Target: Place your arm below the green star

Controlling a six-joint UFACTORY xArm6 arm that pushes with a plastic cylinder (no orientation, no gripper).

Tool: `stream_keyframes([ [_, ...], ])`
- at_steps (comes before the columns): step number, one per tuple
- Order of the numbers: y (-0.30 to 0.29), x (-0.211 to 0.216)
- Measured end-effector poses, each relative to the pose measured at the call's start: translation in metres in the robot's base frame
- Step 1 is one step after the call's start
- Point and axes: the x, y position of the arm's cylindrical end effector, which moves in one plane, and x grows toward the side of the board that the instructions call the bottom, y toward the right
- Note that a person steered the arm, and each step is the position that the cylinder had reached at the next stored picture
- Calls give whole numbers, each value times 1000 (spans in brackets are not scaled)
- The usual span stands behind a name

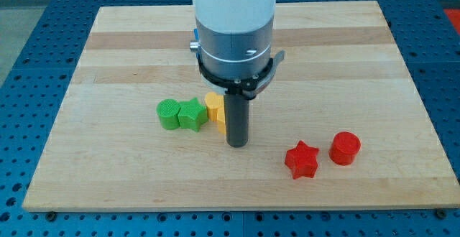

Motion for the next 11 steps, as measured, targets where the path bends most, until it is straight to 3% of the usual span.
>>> stream_keyframes([
  [1,0,6],
  [3,-22,79],
  [6,-19,10],
  [7,25,-12],
  [9,31,-14],
  [11,-16,41],
])
